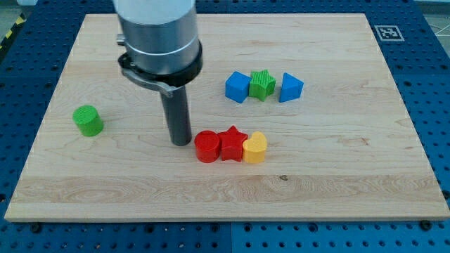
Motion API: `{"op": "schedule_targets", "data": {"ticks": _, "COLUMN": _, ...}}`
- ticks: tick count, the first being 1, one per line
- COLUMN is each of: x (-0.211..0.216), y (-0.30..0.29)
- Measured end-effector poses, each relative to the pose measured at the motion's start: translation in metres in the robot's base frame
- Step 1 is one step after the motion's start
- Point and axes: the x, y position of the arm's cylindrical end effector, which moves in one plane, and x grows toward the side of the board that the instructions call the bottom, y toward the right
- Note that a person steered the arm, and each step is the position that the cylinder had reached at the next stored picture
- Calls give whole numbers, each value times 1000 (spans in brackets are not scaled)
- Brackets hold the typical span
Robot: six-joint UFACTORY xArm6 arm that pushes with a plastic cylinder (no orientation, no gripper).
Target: Push the green circle towards the blue cube
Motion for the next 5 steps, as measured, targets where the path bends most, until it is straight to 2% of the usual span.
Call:
{"op": "schedule_targets", "data": {"ticks": 3, "x": 0, "y": -130}}
{"op": "schedule_targets", "data": {"ticks": 5, "x": -8, "y": -170}}
